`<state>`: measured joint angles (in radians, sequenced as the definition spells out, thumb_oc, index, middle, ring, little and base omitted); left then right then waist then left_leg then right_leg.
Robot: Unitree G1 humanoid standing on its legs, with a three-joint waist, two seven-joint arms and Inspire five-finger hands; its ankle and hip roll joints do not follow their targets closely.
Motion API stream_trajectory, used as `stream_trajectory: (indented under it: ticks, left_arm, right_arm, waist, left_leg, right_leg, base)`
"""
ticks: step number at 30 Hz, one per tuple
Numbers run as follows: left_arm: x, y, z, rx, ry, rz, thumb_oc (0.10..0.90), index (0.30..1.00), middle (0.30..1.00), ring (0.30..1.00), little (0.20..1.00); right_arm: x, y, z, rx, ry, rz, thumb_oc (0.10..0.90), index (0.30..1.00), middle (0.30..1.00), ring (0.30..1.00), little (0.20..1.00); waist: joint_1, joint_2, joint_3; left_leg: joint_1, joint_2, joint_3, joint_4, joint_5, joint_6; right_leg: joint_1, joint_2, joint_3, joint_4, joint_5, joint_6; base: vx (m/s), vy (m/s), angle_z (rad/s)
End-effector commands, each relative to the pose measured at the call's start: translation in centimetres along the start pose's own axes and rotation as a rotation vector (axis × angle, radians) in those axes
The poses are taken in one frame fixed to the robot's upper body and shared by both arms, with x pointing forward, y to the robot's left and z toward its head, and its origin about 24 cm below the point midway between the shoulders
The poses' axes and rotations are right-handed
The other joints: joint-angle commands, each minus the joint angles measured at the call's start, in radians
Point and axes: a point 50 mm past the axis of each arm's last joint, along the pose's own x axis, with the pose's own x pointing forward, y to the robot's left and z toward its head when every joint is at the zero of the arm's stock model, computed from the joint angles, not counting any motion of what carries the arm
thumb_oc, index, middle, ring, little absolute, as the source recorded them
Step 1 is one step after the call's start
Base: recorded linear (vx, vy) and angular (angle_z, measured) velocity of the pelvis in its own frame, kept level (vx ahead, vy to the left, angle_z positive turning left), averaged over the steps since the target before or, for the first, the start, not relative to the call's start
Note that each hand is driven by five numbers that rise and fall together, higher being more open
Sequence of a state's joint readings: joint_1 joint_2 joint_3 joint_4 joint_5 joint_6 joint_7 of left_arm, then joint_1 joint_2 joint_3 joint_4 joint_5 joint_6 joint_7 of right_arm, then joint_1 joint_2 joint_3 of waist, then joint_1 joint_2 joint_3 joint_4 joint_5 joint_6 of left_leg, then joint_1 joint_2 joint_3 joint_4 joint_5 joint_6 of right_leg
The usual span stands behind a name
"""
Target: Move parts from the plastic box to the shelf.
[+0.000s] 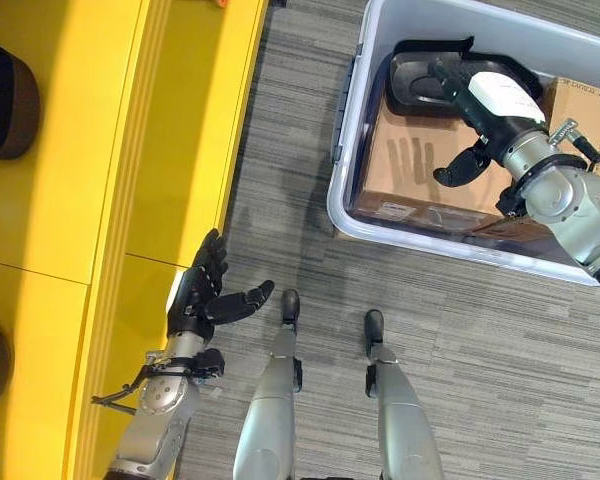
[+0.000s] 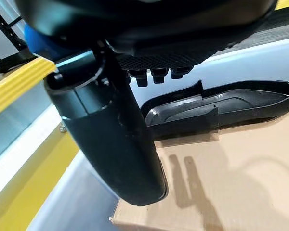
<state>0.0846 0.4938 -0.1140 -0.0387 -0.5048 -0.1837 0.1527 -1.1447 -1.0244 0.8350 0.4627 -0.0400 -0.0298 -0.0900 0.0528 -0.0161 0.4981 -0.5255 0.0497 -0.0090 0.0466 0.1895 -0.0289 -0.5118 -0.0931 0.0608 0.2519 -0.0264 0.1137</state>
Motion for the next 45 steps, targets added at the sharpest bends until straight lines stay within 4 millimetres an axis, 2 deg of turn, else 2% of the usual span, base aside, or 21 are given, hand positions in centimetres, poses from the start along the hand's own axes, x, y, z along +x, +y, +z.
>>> stream_trajectory:
  ticks: [1,20,29,45]
  left_arm:
    - [-0.5,0.5,3.0,0.007,-0.178,0.016,0.9,1.0,1.0,1.0,1.0]
    - [-0.1,0.7,3.5,0.015,-0.211,0.049,0.9,1.0,1.0,1.0,1.0]
    - [0.1,0.9,3.7,0.005,-0.227,0.087,0.9,1.0,1.0,1.0,1.0]
    - [0.4,1.3,4.1,-0.004,-0.262,0.136,0.9,1.0,1.0,1.0,1.0]
  right_arm:
    - [0.2,-7.7,1.0,-0.122,-0.054,-0.214,0.9,1.0,1.0,1.0,1.0]
    - [-0.4,-10.7,1.3,-0.299,-0.051,-0.233,0.9,1.0,1.0,1.0,1.0]
    - [-0.2,-11.0,1.8,-0.307,-0.058,-0.232,0.9,1.0,1.0,1.0,1.0]
    - [0.8,-13.8,2.9,-0.361,-0.045,-0.331,0.9,1.0,1.0,1.0,1.0]
  waist:
    - [-0.01,-0.032,-0.036]
    - [-0.016,-0.049,-0.028]
    - [-0.015,-0.061,-0.012]
    - [-0.015,-0.056,0.022]
  left_leg:
    - [0.007,0.095,0.006,0.102,-0.12,-0.068]
    - [-0.016,0.097,0.004,0.083,-0.121,-0.073]
    - [-0.041,0.091,0.003,0.091,-0.132,-0.072]
    - [-0.114,0.078,0.006,0.146,-0.167,-0.067]
  right_leg:
    - [0.052,-0.058,-0.034,-0.091,-0.015,0.01]
    - [0.026,-0.056,-0.038,-0.096,-0.023,0.012]
    - [-0.002,-0.051,-0.035,-0.084,-0.029,0.011]
    - [-0.091,-0.041,-0.025,-0.023,-0.048,0.006]
  base:
    - [0.0,0.0,0.0]
    - [0.03,-0.005,0.01]
    - [0.03,-0.007,0.0]
    - [0.0,0.0,0.0]
